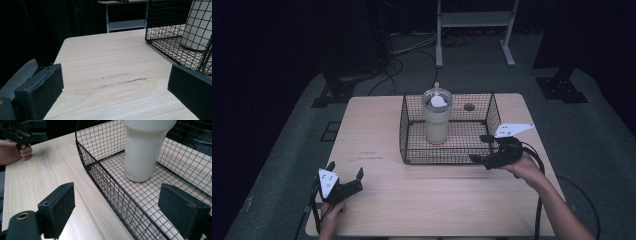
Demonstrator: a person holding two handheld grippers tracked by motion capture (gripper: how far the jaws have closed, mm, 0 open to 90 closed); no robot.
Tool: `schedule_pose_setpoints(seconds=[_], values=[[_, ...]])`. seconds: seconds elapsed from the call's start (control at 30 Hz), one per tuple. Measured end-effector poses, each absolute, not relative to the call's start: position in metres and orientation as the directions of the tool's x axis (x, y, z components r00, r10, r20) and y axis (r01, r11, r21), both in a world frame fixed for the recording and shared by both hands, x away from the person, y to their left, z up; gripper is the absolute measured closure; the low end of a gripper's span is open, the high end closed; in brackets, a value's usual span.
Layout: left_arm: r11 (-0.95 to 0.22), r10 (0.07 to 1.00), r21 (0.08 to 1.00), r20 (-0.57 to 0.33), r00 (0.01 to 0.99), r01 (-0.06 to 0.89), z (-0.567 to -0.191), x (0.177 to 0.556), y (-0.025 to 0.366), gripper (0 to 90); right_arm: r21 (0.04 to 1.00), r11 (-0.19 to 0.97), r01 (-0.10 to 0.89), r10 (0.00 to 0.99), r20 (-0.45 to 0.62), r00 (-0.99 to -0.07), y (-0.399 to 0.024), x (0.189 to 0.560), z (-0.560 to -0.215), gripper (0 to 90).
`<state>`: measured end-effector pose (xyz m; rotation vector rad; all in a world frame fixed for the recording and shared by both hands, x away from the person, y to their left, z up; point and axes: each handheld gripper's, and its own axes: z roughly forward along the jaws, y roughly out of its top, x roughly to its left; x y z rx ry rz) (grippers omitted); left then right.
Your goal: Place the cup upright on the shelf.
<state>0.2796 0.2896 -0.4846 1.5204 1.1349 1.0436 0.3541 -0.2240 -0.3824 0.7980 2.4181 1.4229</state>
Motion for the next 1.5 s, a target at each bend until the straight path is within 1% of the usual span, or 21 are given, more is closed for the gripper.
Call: schedule_pose_setpoints(seconds=[0.4, 1.5], values=[[-0.133, 0.973, 0.975, 0.095, 0.210, 0.176, -0.485, 0.280, 0.290, 0.0, 0.864, 0.373, 0.338, 0.561, 0.080, -0.824, -0.235, 0.338, -0.393, 13.4], [-0.136, 0.973, 0.974, 0.098, 0.207, 0.180, -0.484, 0.280, 0.289, 0.0, 0.855, 0.329, 0.402, 0.616, 0.128, -0.777, -0.276, 0.305, -0.433, 13.5]])
